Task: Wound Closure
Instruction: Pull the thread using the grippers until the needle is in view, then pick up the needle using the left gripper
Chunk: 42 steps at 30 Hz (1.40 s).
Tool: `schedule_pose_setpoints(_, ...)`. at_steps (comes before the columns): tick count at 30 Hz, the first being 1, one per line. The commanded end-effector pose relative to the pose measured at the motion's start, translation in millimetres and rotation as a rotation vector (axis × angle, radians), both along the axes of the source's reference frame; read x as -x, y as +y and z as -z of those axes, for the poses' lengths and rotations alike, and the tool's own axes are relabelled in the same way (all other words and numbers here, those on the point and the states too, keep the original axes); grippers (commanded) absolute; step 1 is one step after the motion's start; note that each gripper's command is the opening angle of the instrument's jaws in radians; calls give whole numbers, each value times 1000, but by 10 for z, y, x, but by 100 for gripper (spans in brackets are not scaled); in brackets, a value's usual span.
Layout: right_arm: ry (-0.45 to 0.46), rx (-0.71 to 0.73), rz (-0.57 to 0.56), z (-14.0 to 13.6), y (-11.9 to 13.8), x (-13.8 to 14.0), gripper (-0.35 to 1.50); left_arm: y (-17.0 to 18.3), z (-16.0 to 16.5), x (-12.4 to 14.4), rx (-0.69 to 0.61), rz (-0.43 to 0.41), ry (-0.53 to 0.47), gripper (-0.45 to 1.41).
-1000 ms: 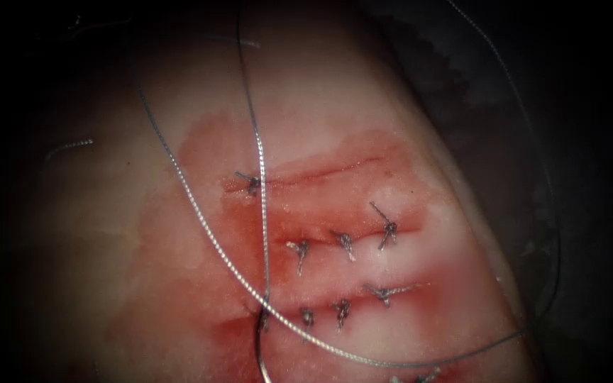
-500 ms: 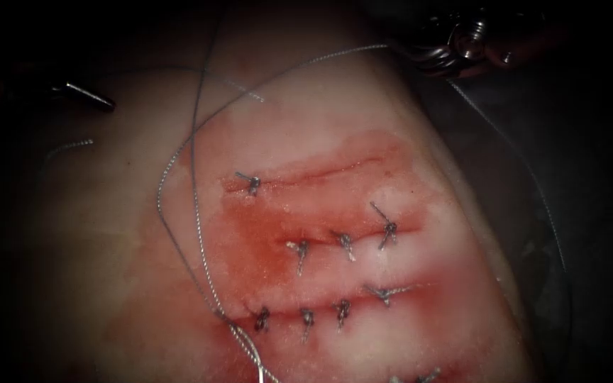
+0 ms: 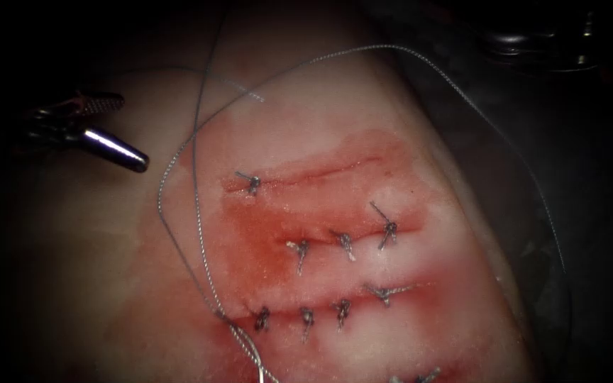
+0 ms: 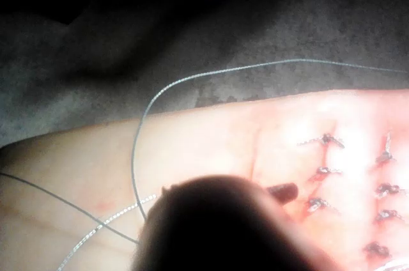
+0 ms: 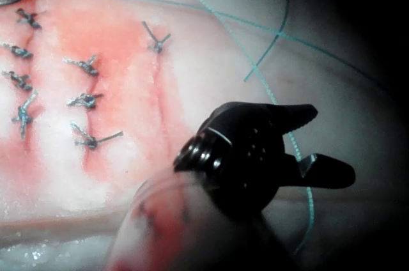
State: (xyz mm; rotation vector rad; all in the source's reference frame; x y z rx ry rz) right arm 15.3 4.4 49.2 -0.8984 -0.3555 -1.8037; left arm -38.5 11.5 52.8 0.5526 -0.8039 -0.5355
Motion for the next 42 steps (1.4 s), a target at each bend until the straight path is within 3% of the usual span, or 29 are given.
schedule_pose_setpoints(1, 26, -1, -1, 0, -5, -10, 91, 7, -3, 6, 2, 1, -9, 96)
schedule_pose_setpoints(6, 228, -27, -54, 17, -5, -24, 94, -47, -29, 51, 82, -242, -165, 91)
schedule_pose_setpoints(7, 313, -73, -62, 18, -9, -34, 108, -77, -41, 64, 125, -373, -226, 86)
schedule_pose_setpoints(8, 313, -73, -62, 18, -9, -34, 108, -77, -41, 64, 125, -373, -226, 86)
schedule_pose_setpoints(10, 336, -79, -53, 15, -15, -41, 111, -88, -44, 70, 164, -476, -264, 76)
schedule_pose_setpoints(13, 346, -77, -57, 9, -23, -50, 115, -93, -46, 77, 205, -566, -277, 69)
schedule_pose_setpoints(17, 385, -93, -58, 3, -29, -57, 125, -97, -49, 73, 258, -644, -265, 57)
schedule_pose_setpoints(19, 399, -96, -49, -1, -32, -59, 130, -104, -54, 67, 248, -704, -252, 29)
schedule_pose_setpoints(25, 415, -104, -62, -2, -34, -59, 130, -103, -63, 57, 232, -728, -238, 29)
schedule_pose_setpoints(28, 419, -105, -65, -4, -37, -60, 130, -104, -68, 45, 218, -715, -180, 31)
schedule_pose_setpoints(33, 422, -104, -68, -6, -41, -64, 128, -104, -83, 41, 216, -718, -138, 42)
schedule_pose_setpoints(36, 425, -103, -66, -6, -45, -68, 126, -108, -88, 38, 156, -670, -91, 9)
schedule_pose_setpoints(39, 430, -106, -67, -6, -46, -69, 126, -108, -88, 39, 133, -648, -73, -5)
schedule_pose_setpoints(41, 430, -105, -67, -7, -46, -70, 126, -106, -88, 42, 137, -643, -70, 0)
schedule_pose_setpoints(42, 433, -108, -71, -7, -47, -70, 126, -107, -89, 43, 133, -639, -67, -6)
